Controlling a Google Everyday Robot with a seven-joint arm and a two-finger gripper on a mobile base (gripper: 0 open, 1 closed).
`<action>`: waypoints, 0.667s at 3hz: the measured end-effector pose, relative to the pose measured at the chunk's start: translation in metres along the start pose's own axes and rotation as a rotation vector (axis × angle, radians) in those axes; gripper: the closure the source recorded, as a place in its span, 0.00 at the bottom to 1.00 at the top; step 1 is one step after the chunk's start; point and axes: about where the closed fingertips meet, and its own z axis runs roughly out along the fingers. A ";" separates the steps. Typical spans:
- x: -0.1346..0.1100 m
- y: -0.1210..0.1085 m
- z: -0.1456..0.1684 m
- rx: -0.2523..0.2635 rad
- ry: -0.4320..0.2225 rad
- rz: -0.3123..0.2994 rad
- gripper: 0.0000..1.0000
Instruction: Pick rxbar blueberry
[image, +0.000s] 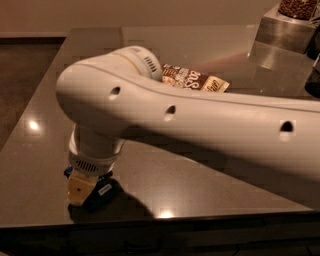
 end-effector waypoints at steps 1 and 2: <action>-0.001 0.000 -0.002 0.000 0.000 0.000 0.69; -0.002 0.000 -0.005 0.000 0.000 0.000 0.93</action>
Offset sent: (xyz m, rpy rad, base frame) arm 0.0360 -0.0778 0.0494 0.0702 0.0386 -0.1155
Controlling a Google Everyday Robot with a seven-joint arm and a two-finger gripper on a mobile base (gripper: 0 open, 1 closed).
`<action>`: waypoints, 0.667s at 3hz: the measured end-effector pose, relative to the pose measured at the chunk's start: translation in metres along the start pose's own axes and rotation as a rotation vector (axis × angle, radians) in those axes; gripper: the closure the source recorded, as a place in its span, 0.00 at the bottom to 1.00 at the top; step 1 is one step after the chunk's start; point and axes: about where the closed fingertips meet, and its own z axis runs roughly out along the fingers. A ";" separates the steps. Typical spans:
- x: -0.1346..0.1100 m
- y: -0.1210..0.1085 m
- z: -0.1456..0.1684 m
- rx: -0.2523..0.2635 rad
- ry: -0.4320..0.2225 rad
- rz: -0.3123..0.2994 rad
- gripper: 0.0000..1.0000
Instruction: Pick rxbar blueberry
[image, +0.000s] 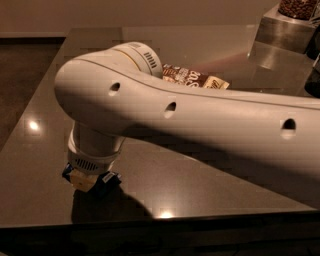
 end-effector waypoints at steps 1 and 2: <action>0.017 -0.021 -0.029 0.008 -0.030 0.044 1.00; 0.050 -0.064 -0.100 0.053 -0.113 0.122 1.00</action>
Offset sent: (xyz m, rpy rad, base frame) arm 0.0662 -0.1489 0.1092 0.1752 -0.0320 -0.2013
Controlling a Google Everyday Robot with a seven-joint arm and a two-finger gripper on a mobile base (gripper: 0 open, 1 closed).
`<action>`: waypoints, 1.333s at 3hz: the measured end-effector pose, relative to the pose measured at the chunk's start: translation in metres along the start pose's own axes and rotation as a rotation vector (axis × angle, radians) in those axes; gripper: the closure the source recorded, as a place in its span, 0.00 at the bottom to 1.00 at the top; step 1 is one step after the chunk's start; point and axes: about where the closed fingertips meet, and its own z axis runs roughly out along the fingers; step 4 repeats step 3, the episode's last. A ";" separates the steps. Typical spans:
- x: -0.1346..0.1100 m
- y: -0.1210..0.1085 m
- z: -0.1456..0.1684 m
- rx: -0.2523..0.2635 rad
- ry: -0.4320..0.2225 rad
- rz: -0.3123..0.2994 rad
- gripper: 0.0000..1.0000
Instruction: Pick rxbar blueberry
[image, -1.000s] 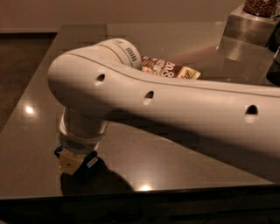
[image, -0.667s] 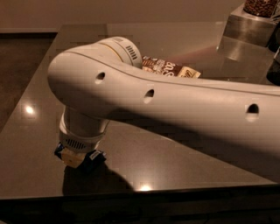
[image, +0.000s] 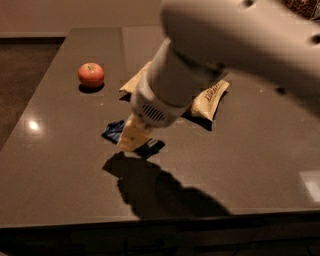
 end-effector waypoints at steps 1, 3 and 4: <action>0.007 -0.022 -0.040 0.028 -0.050 0.028 1.00; 0.017 -0.029 -0.066 0.033 -0.091 0.032 1.00; 0.017 -0.029 -0.066 0.033 -0.091 0.032 1.00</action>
Offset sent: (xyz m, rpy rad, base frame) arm 0.0115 -0.0800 0.0605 0.1228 -0.0416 -0.0514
